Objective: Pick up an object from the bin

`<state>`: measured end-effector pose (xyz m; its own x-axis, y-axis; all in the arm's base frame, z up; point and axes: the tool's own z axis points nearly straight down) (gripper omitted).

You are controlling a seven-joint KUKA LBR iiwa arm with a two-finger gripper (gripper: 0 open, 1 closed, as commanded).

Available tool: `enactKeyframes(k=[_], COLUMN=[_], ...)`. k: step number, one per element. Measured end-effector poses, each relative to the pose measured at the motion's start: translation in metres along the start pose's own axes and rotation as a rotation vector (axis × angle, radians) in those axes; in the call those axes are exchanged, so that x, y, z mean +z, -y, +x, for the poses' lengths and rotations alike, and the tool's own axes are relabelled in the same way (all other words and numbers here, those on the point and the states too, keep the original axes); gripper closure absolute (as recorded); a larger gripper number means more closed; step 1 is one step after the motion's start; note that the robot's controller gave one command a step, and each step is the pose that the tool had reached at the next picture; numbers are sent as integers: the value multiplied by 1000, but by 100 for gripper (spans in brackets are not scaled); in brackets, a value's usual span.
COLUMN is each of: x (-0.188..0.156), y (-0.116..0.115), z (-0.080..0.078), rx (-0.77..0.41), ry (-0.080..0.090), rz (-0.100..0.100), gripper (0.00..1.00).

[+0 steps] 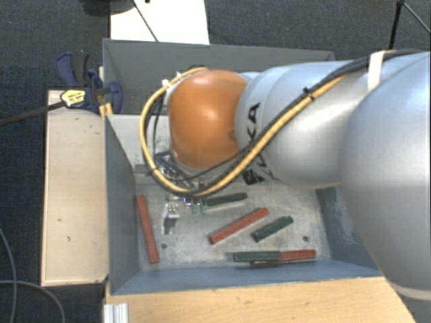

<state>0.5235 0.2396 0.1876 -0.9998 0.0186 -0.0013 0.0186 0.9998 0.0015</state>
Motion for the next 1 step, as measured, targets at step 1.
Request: enactKeyframes(k=[1], x=[49], y=[38], z=[-42], rx=[-86], ry=[4], rz=[-1], gripper=[0])
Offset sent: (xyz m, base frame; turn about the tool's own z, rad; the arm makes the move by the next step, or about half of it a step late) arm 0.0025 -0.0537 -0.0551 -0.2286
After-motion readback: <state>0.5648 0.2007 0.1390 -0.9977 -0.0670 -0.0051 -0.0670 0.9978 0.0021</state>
